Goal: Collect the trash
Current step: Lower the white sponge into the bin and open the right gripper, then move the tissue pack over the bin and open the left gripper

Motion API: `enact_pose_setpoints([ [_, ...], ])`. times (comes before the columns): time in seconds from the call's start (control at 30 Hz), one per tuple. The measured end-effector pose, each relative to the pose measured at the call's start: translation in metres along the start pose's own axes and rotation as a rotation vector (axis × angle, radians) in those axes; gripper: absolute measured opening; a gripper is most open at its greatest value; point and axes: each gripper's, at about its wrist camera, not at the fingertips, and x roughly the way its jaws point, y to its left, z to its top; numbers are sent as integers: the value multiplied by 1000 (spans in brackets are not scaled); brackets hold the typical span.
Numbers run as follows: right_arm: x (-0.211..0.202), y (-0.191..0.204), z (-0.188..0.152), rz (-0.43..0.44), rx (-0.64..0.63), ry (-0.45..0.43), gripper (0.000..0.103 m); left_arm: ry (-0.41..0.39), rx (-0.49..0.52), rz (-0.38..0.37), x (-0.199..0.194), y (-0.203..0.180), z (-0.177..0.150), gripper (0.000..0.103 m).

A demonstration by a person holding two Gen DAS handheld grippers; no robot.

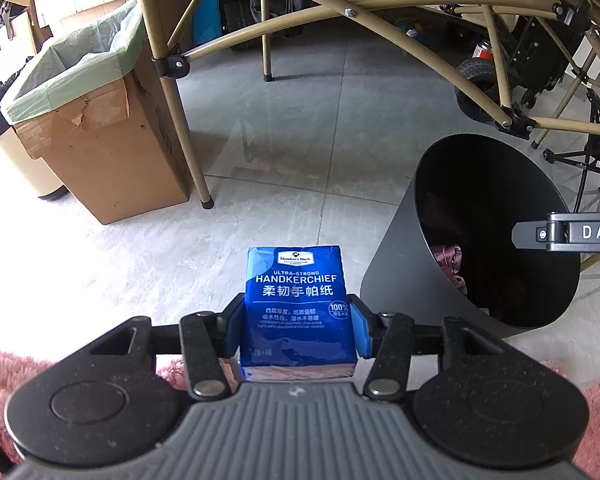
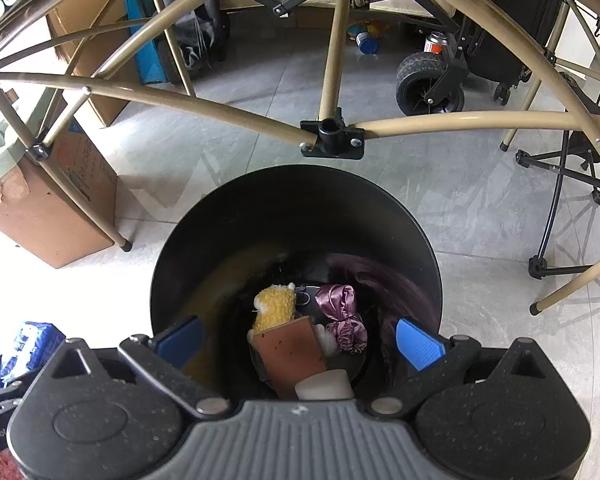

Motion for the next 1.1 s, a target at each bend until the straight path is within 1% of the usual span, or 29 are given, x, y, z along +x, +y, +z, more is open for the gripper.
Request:
enact_pose_setpoints([
  [0.23, -6, -2, -1, 11, -2, -14, 103, -17, -1, -8, -5, -1, 1, 52],
  [0.57, -20, -12, -5, 23, 19, -44, 103, -42, 28, -12, -12, -17, 3, 52],
  [0.83, -33, -30, -9, 25, 54, -73, 103, -75, 83, -17, -17, -38, 6, 52],
  [1.1, -49, -56, -12, 11, 123, -126, 103, -104, 152, -33, -24, -67, 10, 52],
])
